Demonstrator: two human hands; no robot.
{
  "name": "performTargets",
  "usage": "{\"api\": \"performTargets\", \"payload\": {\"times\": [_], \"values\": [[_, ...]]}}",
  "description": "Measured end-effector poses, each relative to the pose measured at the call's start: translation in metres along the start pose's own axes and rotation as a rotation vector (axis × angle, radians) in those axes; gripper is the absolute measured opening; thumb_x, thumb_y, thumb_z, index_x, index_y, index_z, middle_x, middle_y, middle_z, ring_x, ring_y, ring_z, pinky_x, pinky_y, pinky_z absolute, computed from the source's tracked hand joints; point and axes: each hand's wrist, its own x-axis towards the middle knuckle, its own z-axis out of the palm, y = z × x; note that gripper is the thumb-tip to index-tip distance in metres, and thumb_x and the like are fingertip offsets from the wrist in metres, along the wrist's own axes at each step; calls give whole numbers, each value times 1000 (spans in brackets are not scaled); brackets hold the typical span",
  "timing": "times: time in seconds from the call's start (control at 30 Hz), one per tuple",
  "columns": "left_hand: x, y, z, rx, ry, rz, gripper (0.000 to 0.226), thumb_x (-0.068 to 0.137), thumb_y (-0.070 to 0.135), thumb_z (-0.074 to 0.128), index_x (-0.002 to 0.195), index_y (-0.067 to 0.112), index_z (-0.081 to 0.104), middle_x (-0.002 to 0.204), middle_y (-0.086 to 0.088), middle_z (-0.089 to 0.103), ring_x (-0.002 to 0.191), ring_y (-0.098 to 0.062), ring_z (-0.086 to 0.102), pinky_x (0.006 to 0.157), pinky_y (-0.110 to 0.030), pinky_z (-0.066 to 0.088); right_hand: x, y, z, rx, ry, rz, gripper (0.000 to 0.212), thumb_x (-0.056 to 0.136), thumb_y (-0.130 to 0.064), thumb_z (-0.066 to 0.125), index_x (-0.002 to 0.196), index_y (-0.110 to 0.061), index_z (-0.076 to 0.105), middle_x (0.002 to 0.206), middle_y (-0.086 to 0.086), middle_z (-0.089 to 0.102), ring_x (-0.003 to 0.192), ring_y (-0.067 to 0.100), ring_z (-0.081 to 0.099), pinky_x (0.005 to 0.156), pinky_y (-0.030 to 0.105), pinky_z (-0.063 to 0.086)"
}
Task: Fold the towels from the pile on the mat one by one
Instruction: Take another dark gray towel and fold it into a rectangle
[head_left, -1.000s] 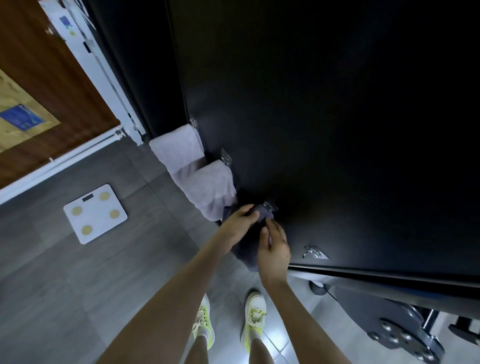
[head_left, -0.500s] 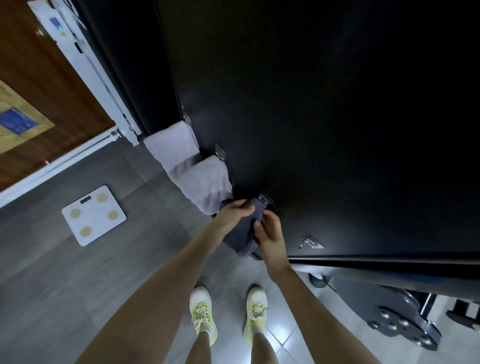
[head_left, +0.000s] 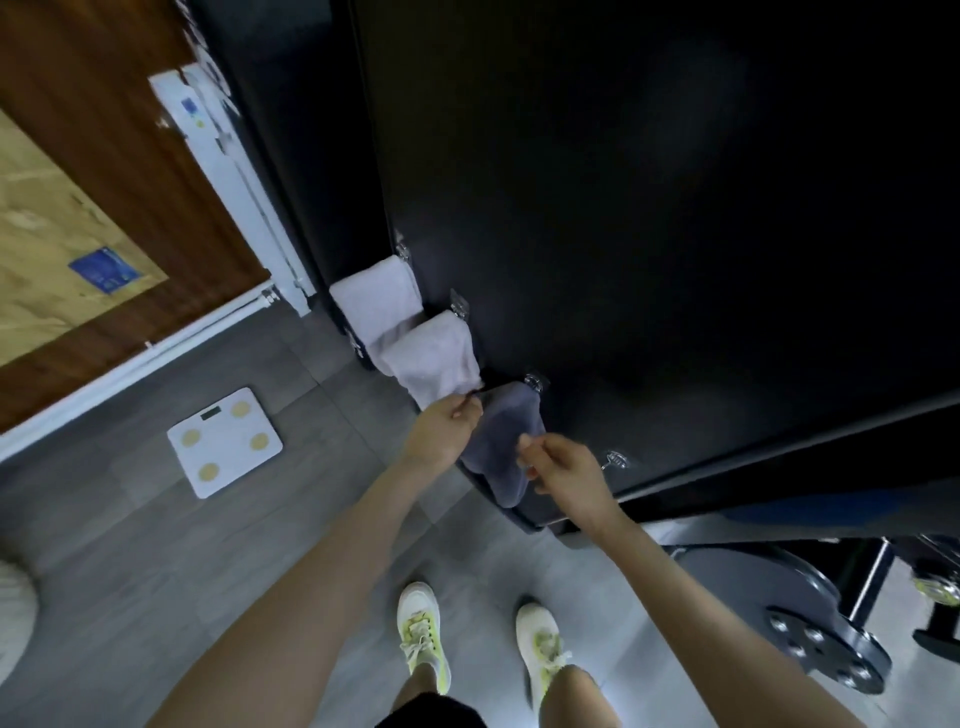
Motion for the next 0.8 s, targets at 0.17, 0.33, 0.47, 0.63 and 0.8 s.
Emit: {"api": "performTargets", "payload": {"times": [0.17, 0.33, 0.47, 0.63, 0.8], "values": [[-83, -6, -3, 0, 228, -13, 25, 97, 25, 45, 86, 10, 63, 92, -15, 66, 88, -27, 59, 75, -33, 40, -23, -6, -4, 37, -245, -14, 27, 93, -29, 56, 82, -5, 62, 72, 8, 59, 64, 16, 52, 56, 28, 41], [-175, -31, 21, -91, 421, -19, 31, 80, 43, 42, 65, 17, 51, 74, -15, 59, 72, -19, 54, 72, -36, 42, -53, 17, -10, -207, -539, -185, 28, 94, -31, 54, 69, -18, 54, 71, 5, 58, 65, 15, 51, 57, 25, 39], [-262, -58, 61, -273, 659, -128, 31, 86, 42, 50, 69, 16, 55, 77, -22, 62, 74, -23, 57, 73, -35, 46, -85, 34, -13, -436, -708, -393, 37, 95, -34, 53, 59, -25, 46, 58, -8, 50, 64, 14, 50, 65, 28, 39], [-369, -88, 120, -490, 917, -238, 17, 96, 13, 50, 83, 9, 61, 76, -7, 61, 66, -7, 59, 65, -11, 44, -138, 68, -5, -582, -927, -471, 37, 91, -41, 56, 76, -7, 61, 74, 10, 65, 69, 24, 60, 64, 32, 45], [-449, -120, 176, -545, 1108, -342, 18, 97, 19, 48, 95, 7, 62, 83, -6, 64, 69, -11, 58, 59, -5, 42, -206, 102, 18, -687, -1131, -530, 42, 90, -38, 56, 79, 2, 57, 74, 17, 60, 67, 22, 53, 59, 31, 38]]}}
